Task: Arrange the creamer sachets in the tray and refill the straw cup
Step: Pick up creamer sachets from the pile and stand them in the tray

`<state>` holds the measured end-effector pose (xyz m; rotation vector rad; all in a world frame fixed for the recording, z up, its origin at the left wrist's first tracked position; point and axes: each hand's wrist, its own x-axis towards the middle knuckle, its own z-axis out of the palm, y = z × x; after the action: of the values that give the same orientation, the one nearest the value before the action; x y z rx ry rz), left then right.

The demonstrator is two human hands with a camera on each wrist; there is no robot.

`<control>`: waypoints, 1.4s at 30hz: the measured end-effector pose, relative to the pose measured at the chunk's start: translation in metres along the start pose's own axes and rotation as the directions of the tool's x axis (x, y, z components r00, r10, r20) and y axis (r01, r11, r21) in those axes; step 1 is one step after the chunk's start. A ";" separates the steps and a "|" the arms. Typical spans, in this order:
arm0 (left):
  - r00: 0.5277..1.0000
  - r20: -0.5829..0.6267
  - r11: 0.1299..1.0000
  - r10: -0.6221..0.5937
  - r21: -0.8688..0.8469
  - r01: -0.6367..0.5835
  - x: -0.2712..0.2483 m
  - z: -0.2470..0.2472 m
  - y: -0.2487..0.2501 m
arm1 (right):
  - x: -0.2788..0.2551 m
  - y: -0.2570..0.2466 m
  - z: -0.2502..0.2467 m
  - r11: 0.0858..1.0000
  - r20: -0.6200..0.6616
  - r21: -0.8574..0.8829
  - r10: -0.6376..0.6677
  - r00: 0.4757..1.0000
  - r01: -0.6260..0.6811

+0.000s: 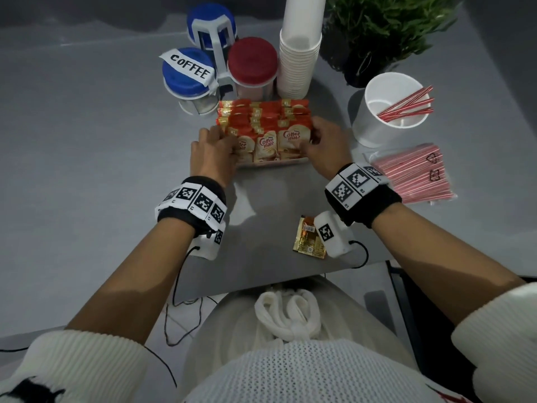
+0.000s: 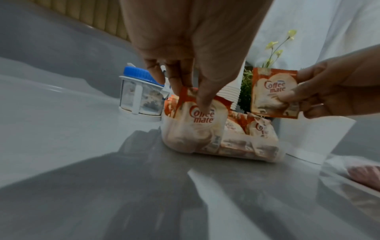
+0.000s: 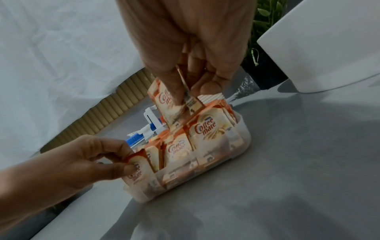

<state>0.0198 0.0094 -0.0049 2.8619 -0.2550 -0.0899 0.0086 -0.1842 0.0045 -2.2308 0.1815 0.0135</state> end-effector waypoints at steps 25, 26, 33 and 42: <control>0.984 0.181 0.946 0.006 -0.319 0.053 0.037 0.013 0.040 | 0.025 0.015 -0.014 0.954 0.124 -0.298 0.086 0.989 -0.046; 0.979 0.202 0.958 0.014 -0.285 0.045 0.037 0.013 0.040 | 0.025 0.015 -0.013 0.957 0.127 -0.287 0.071 0.989 -0.032; 0.981 0.181 0.997 0.076 -0.035 -0.071 0.035 0.013 0.041 | 0.026 0.019 -0.009 0.942 0.194 -0.334 0.037 0.980 0.031; 0.979 0.192 0.996 0.063 0.043 -0.073 0.041 0.009 0.036 | 0.019 0.019 0.000 0.864 0.185 -0.492 -0.016 0.983 0.107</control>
<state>0.0537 -0.0347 -0.0055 2.8923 -0.3978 -0.3499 0.0251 -0.1983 -0.0113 -2.7393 0.0054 0.2490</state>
